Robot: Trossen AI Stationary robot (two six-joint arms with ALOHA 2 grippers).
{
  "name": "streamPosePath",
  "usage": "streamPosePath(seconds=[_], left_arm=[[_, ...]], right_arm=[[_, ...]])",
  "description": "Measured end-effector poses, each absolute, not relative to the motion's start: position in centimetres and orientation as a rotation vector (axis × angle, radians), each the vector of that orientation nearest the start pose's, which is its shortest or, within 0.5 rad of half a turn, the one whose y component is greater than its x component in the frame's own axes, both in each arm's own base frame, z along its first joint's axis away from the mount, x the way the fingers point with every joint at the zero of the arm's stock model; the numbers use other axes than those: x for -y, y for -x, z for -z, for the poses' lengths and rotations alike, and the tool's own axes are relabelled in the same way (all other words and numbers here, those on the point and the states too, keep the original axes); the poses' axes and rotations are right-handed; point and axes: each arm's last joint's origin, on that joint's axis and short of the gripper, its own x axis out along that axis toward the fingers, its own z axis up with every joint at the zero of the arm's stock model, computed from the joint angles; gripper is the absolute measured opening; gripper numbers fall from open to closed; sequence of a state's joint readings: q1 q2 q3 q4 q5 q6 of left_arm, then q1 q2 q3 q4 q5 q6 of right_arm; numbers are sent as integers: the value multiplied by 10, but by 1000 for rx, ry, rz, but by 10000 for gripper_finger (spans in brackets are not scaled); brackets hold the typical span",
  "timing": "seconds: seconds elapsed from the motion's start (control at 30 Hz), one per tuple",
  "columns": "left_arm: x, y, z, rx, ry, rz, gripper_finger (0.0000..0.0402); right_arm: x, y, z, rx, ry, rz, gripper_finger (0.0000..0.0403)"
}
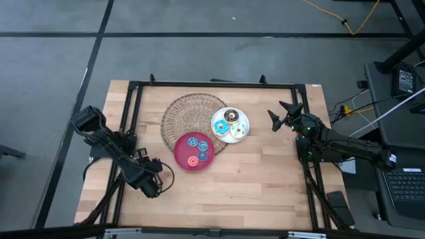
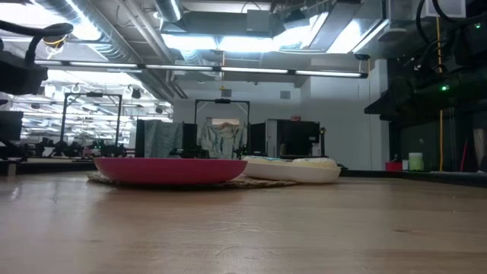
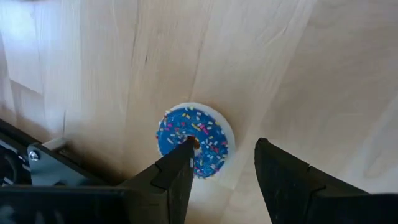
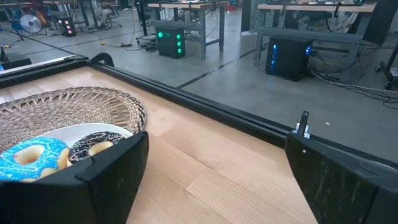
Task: Pick & Place donuts
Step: Put the blue donut on the pink plate
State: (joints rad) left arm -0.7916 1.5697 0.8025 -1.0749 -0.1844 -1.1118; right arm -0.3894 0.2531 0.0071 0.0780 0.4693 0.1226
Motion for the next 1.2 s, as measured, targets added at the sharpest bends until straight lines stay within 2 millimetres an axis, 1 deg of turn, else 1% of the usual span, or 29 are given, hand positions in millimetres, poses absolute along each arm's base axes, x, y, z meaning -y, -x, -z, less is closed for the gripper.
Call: streamPosePath(seconds=[0.23,0.5,0.6,0.73,1.03,1.2], left_arm=[[145,-150,-138,-1580,-17,-488,160],[146,-151,-135,-1556,3,-487,160],[146,-151,-135,-1562,6,-474,155],[147,-151,-135,-1570,14,-465,128],[146,-150,-134,-1580,9,-466,48],[148,-152,-137,-1581,5,-453,20]], right_arm=[[53,-96,-153,-120,-108,866,376],[53,-96,-152,-121,-108,866,376],[53,-96,-152,-121,-108,866,376],[53,-96,-152,-120,-108,866,376],[53,-96,-152,-120,-108,866,376],[53,-96,-152,-121,-108,866,376]])
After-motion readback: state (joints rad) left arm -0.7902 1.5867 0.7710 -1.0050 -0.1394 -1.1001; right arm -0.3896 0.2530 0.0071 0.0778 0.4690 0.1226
